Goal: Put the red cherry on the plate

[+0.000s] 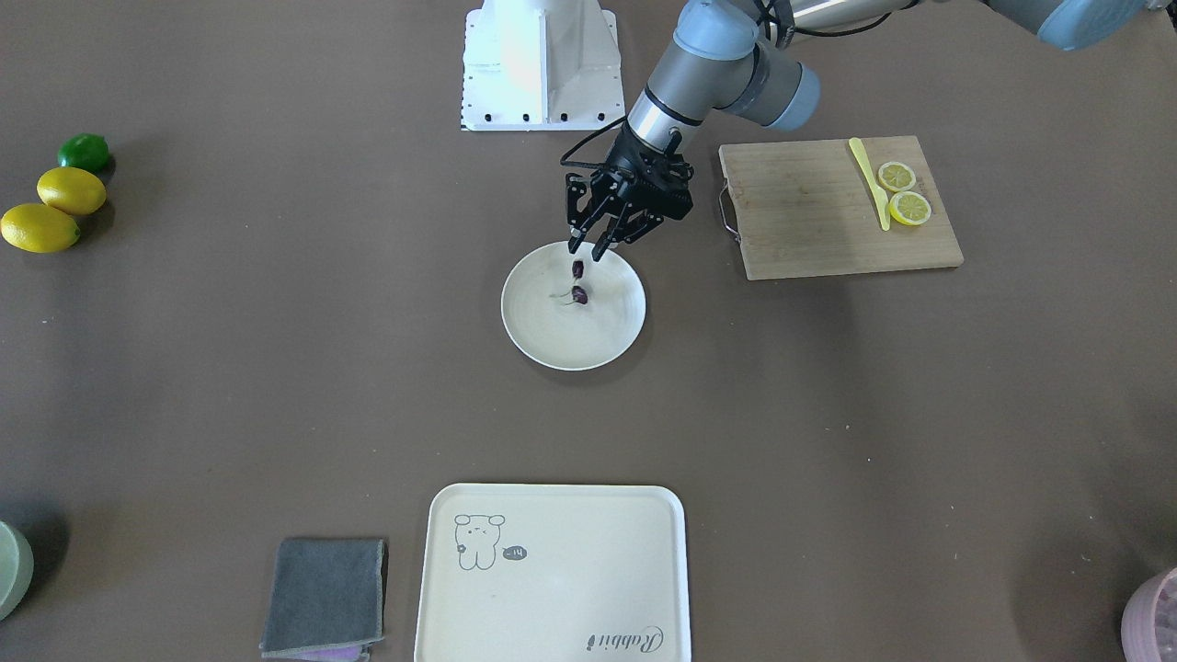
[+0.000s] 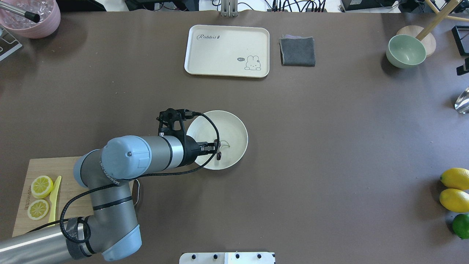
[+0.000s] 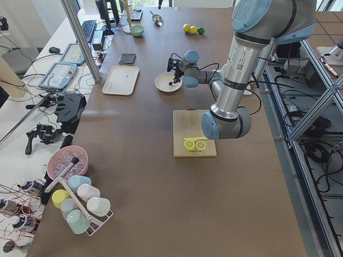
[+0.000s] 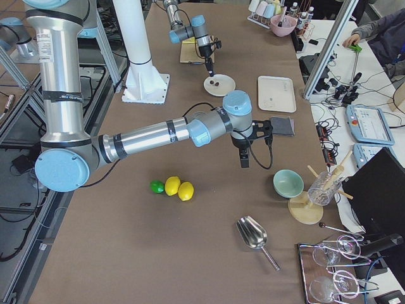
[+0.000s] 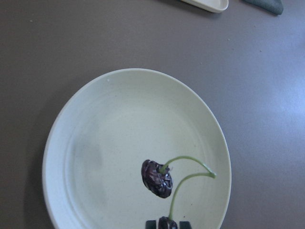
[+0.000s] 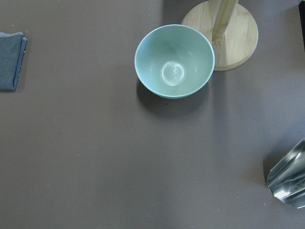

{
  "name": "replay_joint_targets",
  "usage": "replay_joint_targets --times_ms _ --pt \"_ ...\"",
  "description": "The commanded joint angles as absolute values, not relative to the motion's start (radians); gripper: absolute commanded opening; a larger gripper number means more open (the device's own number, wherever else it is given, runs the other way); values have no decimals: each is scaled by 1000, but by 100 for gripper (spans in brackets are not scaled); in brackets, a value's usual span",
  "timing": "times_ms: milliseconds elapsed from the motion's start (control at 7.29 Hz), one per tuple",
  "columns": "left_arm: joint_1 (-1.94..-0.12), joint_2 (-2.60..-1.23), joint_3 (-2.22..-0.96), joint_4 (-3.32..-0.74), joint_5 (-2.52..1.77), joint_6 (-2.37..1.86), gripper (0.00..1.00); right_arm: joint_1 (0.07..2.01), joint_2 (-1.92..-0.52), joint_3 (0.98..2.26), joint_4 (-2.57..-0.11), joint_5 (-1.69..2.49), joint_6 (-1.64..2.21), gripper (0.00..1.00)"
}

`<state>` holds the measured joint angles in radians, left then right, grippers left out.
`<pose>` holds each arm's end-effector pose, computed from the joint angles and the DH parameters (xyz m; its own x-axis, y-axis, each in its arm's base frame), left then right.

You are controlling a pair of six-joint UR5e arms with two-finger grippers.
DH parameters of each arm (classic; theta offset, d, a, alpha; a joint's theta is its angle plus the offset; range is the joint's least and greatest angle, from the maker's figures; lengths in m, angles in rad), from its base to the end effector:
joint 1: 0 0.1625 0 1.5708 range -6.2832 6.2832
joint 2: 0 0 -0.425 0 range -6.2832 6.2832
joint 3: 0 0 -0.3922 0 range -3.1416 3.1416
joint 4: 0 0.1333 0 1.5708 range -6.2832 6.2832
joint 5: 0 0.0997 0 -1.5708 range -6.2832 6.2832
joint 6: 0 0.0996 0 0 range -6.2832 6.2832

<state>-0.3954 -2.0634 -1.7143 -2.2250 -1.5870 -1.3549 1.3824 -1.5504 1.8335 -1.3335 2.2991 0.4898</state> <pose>0.5397 -0.3680 0.2357 0.3290 0.0948 -0.9396 0.3074 0.9300 0.2015 -0.0295 -0.5123 0.4928 0.6687 -0.0093 0.7435 -0.1723 0.9708 0.1671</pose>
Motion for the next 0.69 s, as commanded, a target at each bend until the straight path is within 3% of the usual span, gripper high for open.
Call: replay_joint_targets --times_ms 0,549 --pt "-463 -2071 -1735 -2135 -1625 -1339 98 1394 -1568 1836 -1327 2296 489 100" --pt "-867 -2060 -1978 -1464 -1989 -882 98 1402 -1687 1826 -1278 2286 448 100"
